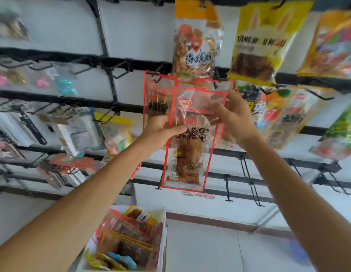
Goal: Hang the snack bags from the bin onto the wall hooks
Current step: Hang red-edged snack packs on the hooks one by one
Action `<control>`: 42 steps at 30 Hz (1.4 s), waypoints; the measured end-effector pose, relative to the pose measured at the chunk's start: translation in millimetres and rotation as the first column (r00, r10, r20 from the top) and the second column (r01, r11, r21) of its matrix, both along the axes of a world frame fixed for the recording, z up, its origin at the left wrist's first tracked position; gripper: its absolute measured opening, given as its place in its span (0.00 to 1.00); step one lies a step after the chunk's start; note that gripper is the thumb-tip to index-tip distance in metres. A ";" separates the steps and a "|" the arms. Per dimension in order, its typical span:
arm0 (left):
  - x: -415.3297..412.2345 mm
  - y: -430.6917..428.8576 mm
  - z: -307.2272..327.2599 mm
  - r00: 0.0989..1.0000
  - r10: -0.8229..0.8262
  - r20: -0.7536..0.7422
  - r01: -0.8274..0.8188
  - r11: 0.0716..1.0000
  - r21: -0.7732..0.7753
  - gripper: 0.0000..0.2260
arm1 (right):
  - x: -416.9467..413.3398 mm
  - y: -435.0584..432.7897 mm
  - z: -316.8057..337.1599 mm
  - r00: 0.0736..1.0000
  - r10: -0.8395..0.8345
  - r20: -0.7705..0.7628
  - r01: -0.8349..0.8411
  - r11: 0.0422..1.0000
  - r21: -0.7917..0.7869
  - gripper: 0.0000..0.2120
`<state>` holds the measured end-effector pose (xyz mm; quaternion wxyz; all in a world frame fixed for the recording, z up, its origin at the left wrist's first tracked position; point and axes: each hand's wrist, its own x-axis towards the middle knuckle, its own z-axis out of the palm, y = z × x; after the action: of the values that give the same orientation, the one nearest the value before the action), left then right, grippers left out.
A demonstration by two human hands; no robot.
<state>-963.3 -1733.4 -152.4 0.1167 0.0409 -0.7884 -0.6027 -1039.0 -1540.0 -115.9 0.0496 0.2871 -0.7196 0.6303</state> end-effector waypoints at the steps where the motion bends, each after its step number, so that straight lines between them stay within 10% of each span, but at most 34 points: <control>1: -3.0 9.8 3.1 1.000 -0.012 -0.002 0.012 1.000 -0.018 0.04 | -3.5 9.8 5.2 0.999 -0.024 -0.042 0.024 1.000 0.004 0.07; 11: -30.9 60.5 10.6 1.000 -0.002 -0.008 0.001 0.995 -0.098 0.03 | -48.0 54.0 35.5 0.896 -0.056 -0.440 0.247 0.888 0.389 0.11; 20: -52.0 36.4 -4.9 0.984 0.054 -0.169 -0.091 0.971 -0.219 0.16 | -71.1 19.8 33.3 0.932 0.020 -0.362 0.122 0.922 0.367 0.05; 24: -59.7 24.2 -2.6 0.879 0.004 -0.477 -0.318 0.750 -0.580 0.30 | -82.7 13.0 25.3 0.931 -0.064 -0.360 0.186 0.931 0.315 0.09; 28: -72.8 19.7 0.6 0.844 -0.232 -0.483 -0.347 0.451 -0.822 0.30 | -88.7 7.6 19.5 0.924 -0.111 -0.365 0.224 0.932 0.284 0.08; 42: -130.7 15.6 -14.2 0.914 -0.235 -0.330 -0.327 0.053 -0.944 0.36 | -124.4 -6.3 7.2 0.821 -0.226 -0.523 0.452 0.817 0.356 0.07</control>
<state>-1094.0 -1717.7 -166.5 0.2904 -0.1488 -0.9379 0.1178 -1163.4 -1546.3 -108.7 0.2623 0.2934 -0.8569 0.3329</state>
